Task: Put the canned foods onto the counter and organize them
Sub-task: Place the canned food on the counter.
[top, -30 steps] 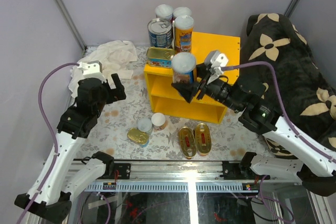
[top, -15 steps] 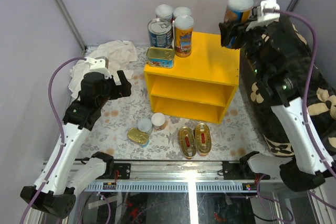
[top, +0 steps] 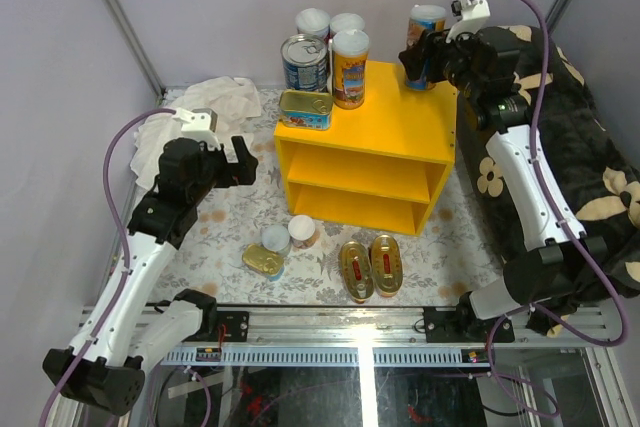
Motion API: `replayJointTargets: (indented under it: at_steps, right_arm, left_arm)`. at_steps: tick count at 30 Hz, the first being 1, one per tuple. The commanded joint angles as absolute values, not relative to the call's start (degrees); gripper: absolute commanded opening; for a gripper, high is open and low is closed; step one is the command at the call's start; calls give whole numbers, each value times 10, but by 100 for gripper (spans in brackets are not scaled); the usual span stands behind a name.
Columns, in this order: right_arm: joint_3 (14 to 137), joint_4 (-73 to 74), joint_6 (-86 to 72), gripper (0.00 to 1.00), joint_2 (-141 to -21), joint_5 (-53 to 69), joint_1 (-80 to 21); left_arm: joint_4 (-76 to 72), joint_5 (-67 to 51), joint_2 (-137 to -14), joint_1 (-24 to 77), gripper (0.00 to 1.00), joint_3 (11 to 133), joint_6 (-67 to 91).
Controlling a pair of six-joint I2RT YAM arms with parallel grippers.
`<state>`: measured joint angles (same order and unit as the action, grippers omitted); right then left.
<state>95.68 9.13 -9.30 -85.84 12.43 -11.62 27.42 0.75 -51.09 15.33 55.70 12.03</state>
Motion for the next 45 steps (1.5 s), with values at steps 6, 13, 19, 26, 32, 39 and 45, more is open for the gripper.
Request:
replayJointTargets:
  at_steps: [6,13,19,26,32,39,45]
  right_arm:
    - [867,-190,-109,0,-822,274,-119]
    - [805,-224,-124,27,-816,345,-119]
    - [788,-196,-103,100,-790,399,-119]
    - [774,-133,-53,100,-740,371,-109]
    - [756,-124,-44,99,-713,365,-83]
    - [747,-140,-65,99,-705,320,-73]
    - [754,-165,-97,88,-717,342,-73]
  left_arm:
    - [161,-30,-503,150,100,520,80]
    - [160,-17,-515,151,100,512,74]
    - [160,-11,-526,150,100,512,64]
    - [147,-14,-536,151,100,508,62]
    - [149,-20,-542,150,100,506,59]
    - [150,-12,-543,150,100,503,55]
    - [149,-11,-543,151,100,500,54]
